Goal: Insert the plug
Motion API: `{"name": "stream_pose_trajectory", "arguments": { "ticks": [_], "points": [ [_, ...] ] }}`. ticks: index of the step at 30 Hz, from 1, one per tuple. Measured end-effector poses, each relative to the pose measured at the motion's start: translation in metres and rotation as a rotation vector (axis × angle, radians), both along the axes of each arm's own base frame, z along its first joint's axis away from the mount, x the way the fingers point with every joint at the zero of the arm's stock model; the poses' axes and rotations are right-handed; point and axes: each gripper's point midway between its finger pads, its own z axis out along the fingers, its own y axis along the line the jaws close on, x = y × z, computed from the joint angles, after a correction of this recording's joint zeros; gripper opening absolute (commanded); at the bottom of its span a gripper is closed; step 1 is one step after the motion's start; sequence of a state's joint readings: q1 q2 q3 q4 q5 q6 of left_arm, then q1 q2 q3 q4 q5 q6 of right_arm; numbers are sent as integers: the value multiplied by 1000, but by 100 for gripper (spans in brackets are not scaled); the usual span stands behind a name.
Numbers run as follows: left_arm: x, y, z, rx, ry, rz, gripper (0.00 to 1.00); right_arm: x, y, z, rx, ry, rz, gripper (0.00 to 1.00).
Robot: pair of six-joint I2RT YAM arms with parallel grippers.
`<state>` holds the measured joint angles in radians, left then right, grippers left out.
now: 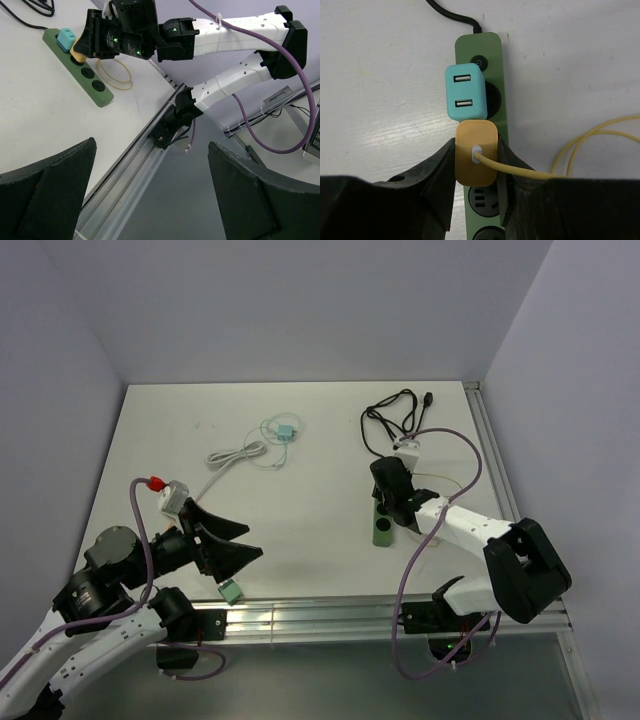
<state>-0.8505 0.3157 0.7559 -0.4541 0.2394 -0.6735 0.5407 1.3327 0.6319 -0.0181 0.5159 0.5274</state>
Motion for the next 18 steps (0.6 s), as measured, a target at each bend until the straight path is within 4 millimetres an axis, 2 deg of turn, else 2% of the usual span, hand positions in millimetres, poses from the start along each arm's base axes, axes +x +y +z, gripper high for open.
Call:
{"name": "stream_pose_trajectory", "arguments": {
  "ticks": [7,18],
  "points": [
    [-3,3,1,-7,-6,0,100,1,2,-2,-11,29,-11,0],
    [-6,3,3,-14,-11,-18,100,-2,16,-3,-75,33,-89,0]
  ]
}}
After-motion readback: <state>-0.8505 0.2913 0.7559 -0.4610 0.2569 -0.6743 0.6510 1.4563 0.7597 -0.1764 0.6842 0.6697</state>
